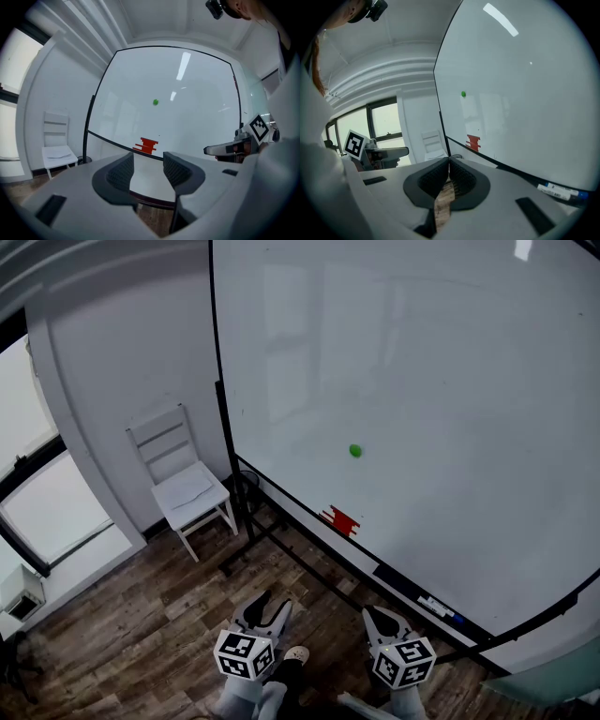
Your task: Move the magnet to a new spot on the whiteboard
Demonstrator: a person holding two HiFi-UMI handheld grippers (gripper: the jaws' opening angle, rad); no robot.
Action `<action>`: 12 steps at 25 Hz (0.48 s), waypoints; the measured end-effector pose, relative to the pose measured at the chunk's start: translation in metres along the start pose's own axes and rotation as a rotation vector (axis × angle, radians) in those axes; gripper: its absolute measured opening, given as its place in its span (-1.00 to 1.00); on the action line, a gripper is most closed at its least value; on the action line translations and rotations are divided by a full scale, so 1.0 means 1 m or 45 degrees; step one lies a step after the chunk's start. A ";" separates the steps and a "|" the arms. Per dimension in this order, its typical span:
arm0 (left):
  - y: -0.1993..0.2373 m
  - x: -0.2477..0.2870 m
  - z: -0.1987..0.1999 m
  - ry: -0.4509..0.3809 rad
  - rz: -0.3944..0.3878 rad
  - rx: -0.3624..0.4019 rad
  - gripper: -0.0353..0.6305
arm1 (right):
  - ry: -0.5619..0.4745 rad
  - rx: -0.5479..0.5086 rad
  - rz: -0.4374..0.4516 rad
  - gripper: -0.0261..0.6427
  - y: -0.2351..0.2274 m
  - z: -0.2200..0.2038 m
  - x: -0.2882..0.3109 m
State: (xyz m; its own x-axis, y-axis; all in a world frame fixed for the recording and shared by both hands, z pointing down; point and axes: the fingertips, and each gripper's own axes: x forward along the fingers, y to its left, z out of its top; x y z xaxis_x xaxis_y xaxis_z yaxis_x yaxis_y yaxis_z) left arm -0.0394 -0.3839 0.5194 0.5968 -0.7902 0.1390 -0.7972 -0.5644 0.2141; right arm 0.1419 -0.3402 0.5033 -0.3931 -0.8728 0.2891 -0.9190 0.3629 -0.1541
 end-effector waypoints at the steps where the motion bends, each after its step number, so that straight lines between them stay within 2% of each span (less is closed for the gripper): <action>1: 0.005 0.006 0.005 -0.001 -0.004 -0.001 -0.32 | -0.003 0.001 -0.007 -0.83 -0.003 0.005 0.007; 12: 0.044 0.084 0.039 0.008 -0.079 0.014 -0.32 | -0.057 0.030 -0.109 -0.83 -0.043 0.050 0.066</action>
State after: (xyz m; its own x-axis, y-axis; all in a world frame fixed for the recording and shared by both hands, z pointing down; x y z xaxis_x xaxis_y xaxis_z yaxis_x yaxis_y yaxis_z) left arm -0.0280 -0.4848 0.5027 0.6456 -0.7522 0.1315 -0.7596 -0.6149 0.2118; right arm 0.1567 -0.4299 0.4822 -0.3106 -0.9144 0.2597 -0.9481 0.2786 -0.1531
